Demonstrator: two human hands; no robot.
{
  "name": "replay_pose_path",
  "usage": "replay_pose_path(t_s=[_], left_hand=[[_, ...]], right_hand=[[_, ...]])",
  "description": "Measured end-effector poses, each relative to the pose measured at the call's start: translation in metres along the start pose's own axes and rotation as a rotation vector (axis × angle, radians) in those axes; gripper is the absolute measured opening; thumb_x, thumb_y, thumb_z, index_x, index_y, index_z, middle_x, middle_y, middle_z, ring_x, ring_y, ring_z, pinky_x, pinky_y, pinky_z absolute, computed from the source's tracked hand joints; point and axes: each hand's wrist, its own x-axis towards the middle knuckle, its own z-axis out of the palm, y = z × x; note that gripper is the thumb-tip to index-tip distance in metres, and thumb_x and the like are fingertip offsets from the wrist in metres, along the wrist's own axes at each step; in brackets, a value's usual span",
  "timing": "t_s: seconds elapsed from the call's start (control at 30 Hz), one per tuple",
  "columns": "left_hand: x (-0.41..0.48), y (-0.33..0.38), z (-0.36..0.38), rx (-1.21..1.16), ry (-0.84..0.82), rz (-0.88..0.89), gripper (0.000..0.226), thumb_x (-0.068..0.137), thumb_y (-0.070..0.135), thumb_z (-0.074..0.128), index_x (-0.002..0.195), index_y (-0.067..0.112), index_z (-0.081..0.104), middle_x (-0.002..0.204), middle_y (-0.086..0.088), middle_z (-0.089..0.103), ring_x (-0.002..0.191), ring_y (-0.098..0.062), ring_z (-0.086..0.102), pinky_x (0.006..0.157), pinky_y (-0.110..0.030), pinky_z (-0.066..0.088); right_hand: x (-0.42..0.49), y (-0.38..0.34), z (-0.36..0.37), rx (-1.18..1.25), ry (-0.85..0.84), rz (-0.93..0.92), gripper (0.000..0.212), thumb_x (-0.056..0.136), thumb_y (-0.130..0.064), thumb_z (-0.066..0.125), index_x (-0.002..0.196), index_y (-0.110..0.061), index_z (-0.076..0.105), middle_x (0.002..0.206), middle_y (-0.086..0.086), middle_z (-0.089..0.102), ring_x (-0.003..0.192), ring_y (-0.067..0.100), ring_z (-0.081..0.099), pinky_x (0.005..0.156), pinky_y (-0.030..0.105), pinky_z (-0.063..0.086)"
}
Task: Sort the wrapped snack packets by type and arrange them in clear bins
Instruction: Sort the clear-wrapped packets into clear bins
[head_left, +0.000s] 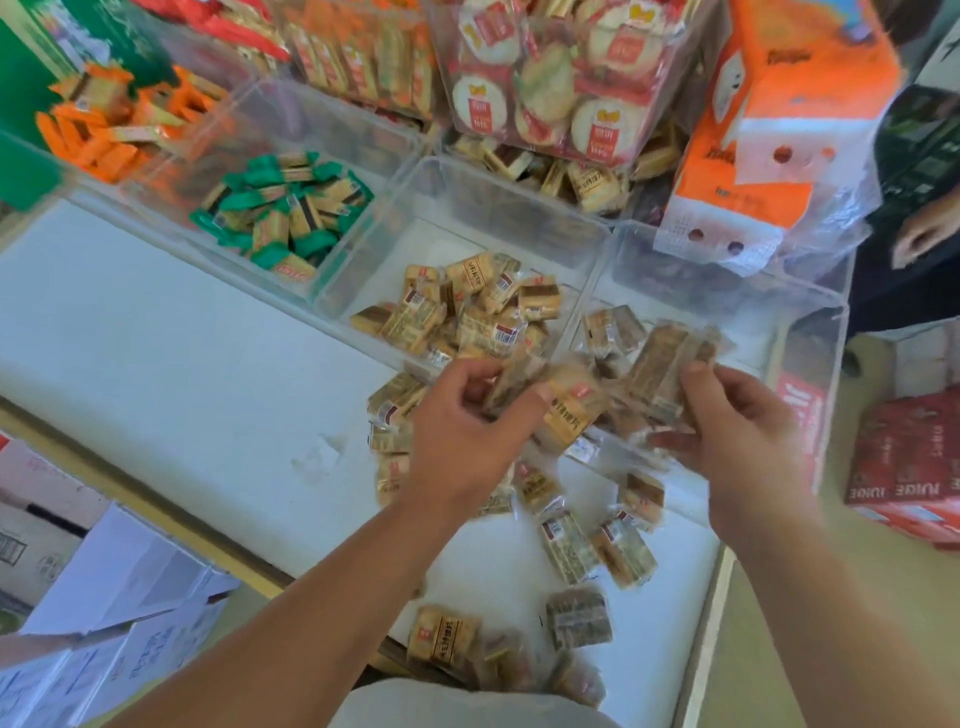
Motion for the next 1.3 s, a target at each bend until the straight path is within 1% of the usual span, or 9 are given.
replay_pose_path(t_s=[0.17, 0.27, 0.43, 0.53, 0.63, 0.87, 1.0, 1.13, 1.3], left_hand=[[0.055, 0.020, 0.055, 0.183, -0.073, 0.092, 0.050, 0.074, 0.054, 0.086, 0.112, 0.032, 0.062, 0.102, 0.015, 0.065, 0.087, 0.001, 0.062, 0.078, -0.028, 0.057], [0.079, 0.018, 0.082, 0.317, -0.093, 0.110, 0.069, 0.073, 0.057, 0.084, 0.128, 0.023, 0.060, 0.114, 0.007, 0.065, 0.102, -0.011, 0.063, 0.090, -0.037, 0.057], [0.080, 0.012, 0.091, 0.236, -0.305, 0.088, 0.059, 0.087, 0.036, 0.081, 0.139, 0.029, 0.055, 0.123, 0.022, 0.059, 0.113, 0.001, 0.057, 0.099, -0.023, 0.048], [0.072, -0.002, 0.073, 0.244, -0.252, 0.131, 0.037, 0.095, 0.020, 0.072, 0.131, 0.024, 0.061, 0.116, 0.026, 0.061, 0.104, 0.011, 0.058, 0.094, -0.013, 0.047], [0.060, -0.019, 0.050, 0.219, -0.190, 0.111, 0.021, 0.097, 0.015, 0.068, 0.117, 0.023, 0.068, 0.105, 0.017, 0.069, 0.097, 0.004, 0.064, 0.086, -0.015, 0.054], [0.011, -0.067, 0.000, 0.150, -0.115, -0.076, 0.015, 0.095, 0.010, 0.070, 0.097, 0.024, 0.074, 0.085, 0.005, 0.073, 0.076, -0.006, 0.066, 0.068, -0.022, 0.055], [-0.017, -0.109, -0.036, 0.290, -0.110, -0.237, 0.018, 0.093, 0.014, 0.071, 0.092, 0.032, 0.072, 0.087, 0.019, 0.073, 0.079, -0.002, 0.068, 0.077, -0.020, 0.055], [-0.044, -0.147, -0.084, 0.509, 0.004, -0.307, 0.016, 0.096, 0.021, 0.067, 0.109, 0.030, 0.070, 0.103, 0.013, 0.070, 0.081, -0.001, 0.065, 0.068, -0.013, 0.048], [-0.072, -0.189, -0.124, 0.714, -0.066, -0.280, 0.067, 0.084, 0.033, 0.081, 0.144, 0.022, 0.052, 0.135, 0.006, 0.050, 0.113, -0.015, 0.061, 0.088, -0.032, 0.053]], right_hand=[[0.054, 0.000, -0.012, -0.176, 0.086, -0.017, 0.012, 0.095, -0.039, 0.070, 0.096, -0.027, 0.070, 0.089, 0.001, 0.076, 0.077, 0.023, 0.076, 0.073, 0.040, 0.064], [0.075, 0.010, -0.017, -0.294, 0.090, -0.024, 0.030, 0.092, -0.044, 0.070, 0.114, -0.024, 0.067, 0.090, 0.000, 0.075, 0.076, 0.024, 0.074, 0.075, 0.047, 0.063], [0.087, 0.017, -0.018, -0.477, 0.012, -0.126, 0.022, 0.091, -0.043, 0.071, 0.110, -0.041, 0.062, 0.097, -0.017, 0.070, 0.089, 0.010, 0.069, 0.079, 0.036, 0.057], [0.078, 0.022, -0.014, -0.508, -0.126, -0.133, 0.017, 0.091, -0.039, 0.073, 0.100, -0.050, 0.064, 0.101, -0.031, 0.066, 0.093, 0.006, 0.067, 0.081, 0.029, 0.052], [0.062, 0.027, -0.015, -0.509, -0.164, -0.175, 0.018, 0.093, -0.036, 0.071, 0.097, -0.051, 0.065, 0.101, -0.030, 0.069, 0.079, 0.006, 0.067, 0.070, 0.025, 0.052], [0.008, 0.045, -0.002, -0.610, -0.114, -0.596, 0.015, 0.091, -0.022, 0.073, 0.105, -0.018, 0.074, 0.095, -0.011, 0.072, 0.085, 0.004, 0.066, 0.072, 0.024, 0.056], [-0.041, 0.076, 0.027, -0.672, -0.360, -0.481, 0.009, 0.092, -0.031, 0.071, 0.100, -0.033, 0.074, 0.081, -0.020, 0.070, 0.077, 0.000, 0.067, 0.066, 0.022, 0.056], [-0.074, 0.134, 0.041, -0.796, -0.546, -0.032, 0.011, 0.092, -0.040, 0.067, 0.103, -0.038, 0.068, 0.088, -0.022, 0.067, 0.085, -0.003, 0.062, 0.082, 0.026, 0.055], [-0.103, 0.184, 0.040, -0.900, -0.596, 0.128, 0.014, 0.094, -0.037, 0.067, 0.107, -0.039, 0.062, 0.102, -0.017, 0.064, 0.094, 0.003, 0.062, 0.080, 0.021, 0.051]])
